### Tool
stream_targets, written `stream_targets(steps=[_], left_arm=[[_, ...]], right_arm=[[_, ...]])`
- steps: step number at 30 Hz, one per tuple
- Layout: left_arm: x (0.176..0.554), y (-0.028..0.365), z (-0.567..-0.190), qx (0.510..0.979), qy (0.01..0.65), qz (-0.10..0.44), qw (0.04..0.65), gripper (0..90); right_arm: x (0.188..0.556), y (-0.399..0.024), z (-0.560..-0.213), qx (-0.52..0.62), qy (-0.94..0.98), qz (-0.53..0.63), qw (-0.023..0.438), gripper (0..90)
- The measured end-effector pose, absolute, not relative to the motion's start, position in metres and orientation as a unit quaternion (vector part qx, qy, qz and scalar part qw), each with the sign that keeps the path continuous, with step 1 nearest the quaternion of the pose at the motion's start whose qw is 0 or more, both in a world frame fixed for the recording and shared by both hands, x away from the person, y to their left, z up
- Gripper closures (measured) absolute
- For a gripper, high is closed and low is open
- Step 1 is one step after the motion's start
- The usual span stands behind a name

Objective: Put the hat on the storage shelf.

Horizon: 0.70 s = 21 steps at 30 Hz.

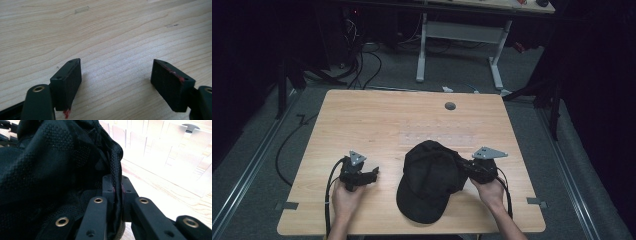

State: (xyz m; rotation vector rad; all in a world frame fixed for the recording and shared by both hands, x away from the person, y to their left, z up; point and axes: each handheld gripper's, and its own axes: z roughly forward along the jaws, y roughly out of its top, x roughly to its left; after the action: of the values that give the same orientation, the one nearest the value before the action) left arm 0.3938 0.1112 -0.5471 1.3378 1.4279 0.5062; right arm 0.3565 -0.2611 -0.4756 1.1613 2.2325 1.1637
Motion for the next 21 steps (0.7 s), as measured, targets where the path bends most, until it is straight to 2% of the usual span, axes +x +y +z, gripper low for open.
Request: stream_targets(steps=[16,21], left_arm=[[0.394,0.111,-0.547,0.579,0.589,0.199,0.528,20.1],[0.396,0.11,-0.544,0.569,0.599,0.18,0.534,18.2]], right_arm=[[0.359,-0.266,-0.446,0.387,0.795,0.432,0.18,85.3],[0.361,-0.268,-0.433,0.372,0.799,0.44,0.171,85.3]])
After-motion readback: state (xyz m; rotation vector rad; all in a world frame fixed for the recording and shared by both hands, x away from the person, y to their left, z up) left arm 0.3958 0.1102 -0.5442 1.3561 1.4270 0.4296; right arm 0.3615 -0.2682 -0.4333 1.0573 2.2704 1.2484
